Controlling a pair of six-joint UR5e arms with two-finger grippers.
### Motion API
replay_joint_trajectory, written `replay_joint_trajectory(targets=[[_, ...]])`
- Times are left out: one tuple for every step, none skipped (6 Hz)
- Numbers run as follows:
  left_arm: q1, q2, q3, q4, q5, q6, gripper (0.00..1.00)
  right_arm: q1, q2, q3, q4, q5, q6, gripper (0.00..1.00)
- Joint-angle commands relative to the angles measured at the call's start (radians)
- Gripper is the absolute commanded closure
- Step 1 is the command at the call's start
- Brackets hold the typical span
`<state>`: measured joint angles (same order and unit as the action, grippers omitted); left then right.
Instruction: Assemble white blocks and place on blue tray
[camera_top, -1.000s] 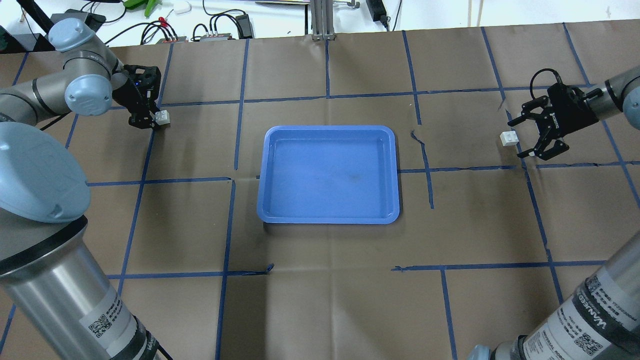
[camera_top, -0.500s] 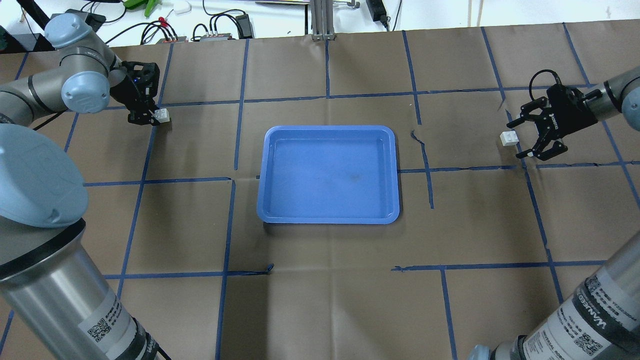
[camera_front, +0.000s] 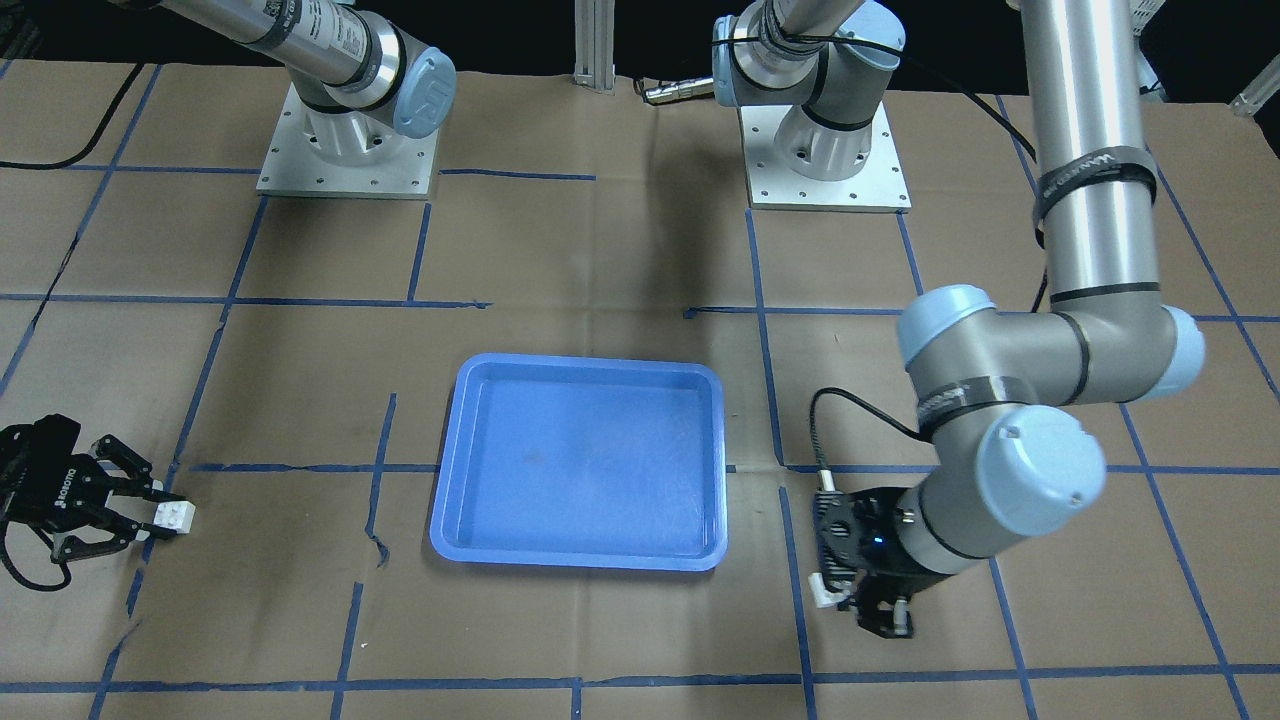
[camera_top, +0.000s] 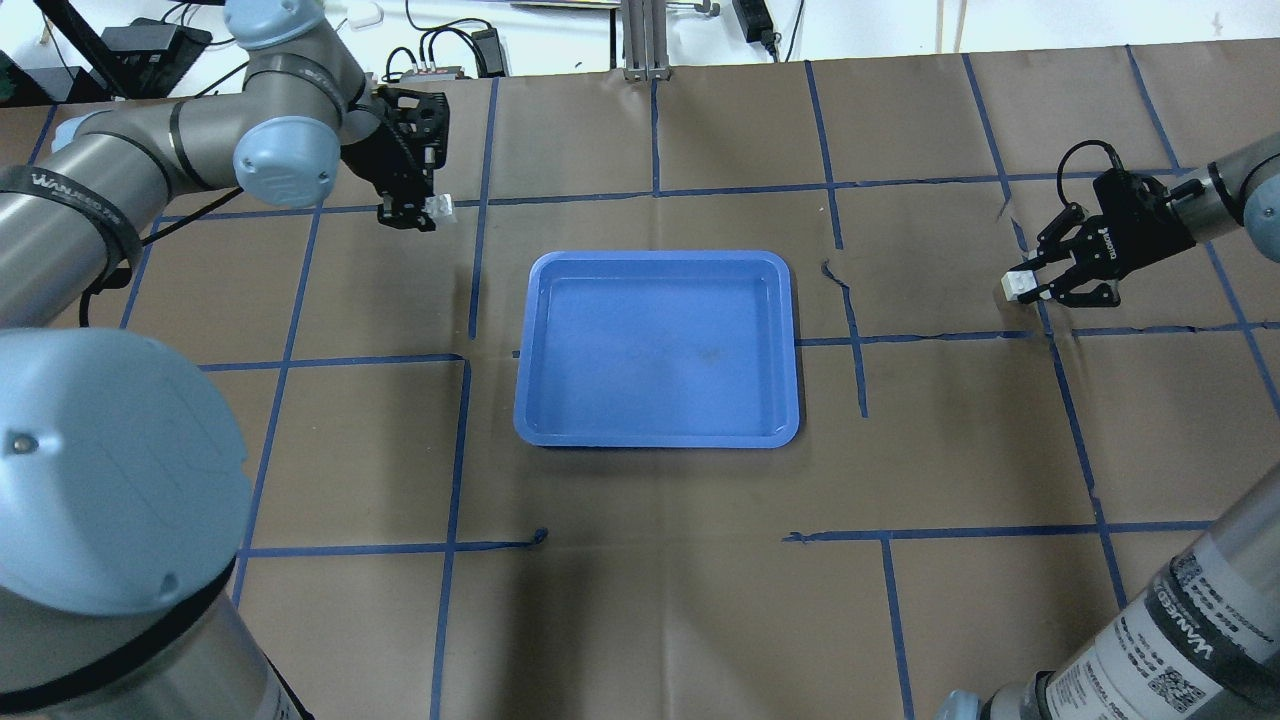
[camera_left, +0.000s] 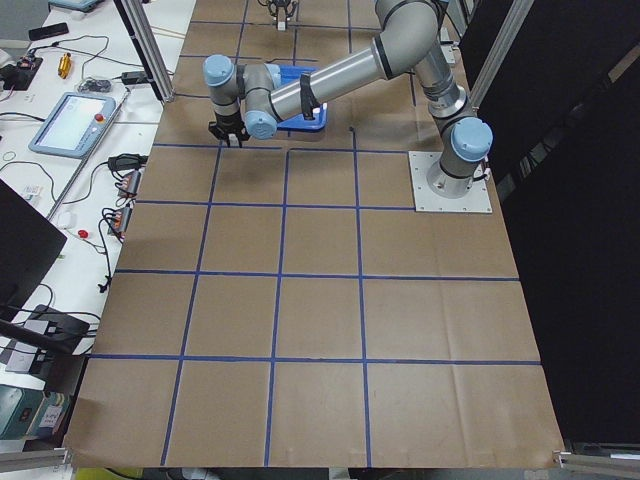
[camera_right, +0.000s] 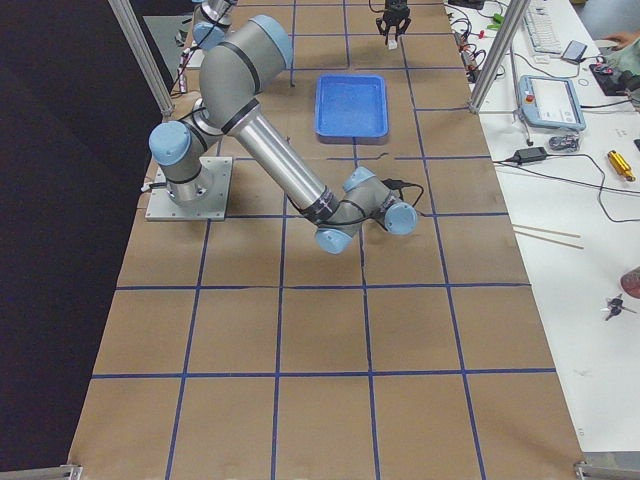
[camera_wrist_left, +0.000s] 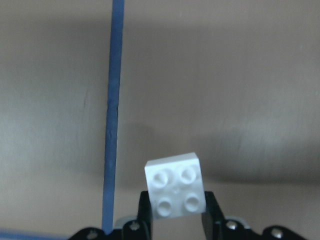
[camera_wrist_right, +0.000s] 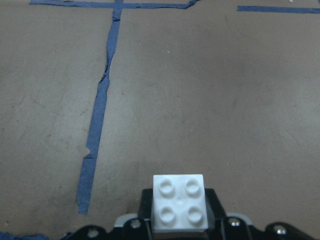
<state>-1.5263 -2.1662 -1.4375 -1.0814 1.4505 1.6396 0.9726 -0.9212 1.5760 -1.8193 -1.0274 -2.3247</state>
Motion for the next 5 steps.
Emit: replay_joint_trajectory(targets=[[-0.134, 0.034, -0.062, -0.012, -0.08, -0.008, 0.83, 0.0, -0.008, -0.01, 0.002, 0.0, 0.008, 0.83], [-0.185, 0.034, -0.079, -0.011, -0.113, -0.009, 0.82, 0.0, -0.024, -0.013, 0.008, 0.0, 0.022, 0.84], [-0.257, 0.048, -0.116, -0.009, -0.104, -0.015, 0.81, 0.006, -0.065, -0.016, 0.014, -0.002, 0.048, 0.84], [-0.283, 0.075, -0.17, 0.007, -0.105, -0.029, 0.81, 0.009, -0.121, -0.013, 0.034, 0.003, 0.056, 0.86], [-0.288, 0.078, -0.19, 0.012, -0.096, -0.027, 0.81, 0.009, -0.154, -0.008, 0.119, 0.059, 0.047, 0.86]])
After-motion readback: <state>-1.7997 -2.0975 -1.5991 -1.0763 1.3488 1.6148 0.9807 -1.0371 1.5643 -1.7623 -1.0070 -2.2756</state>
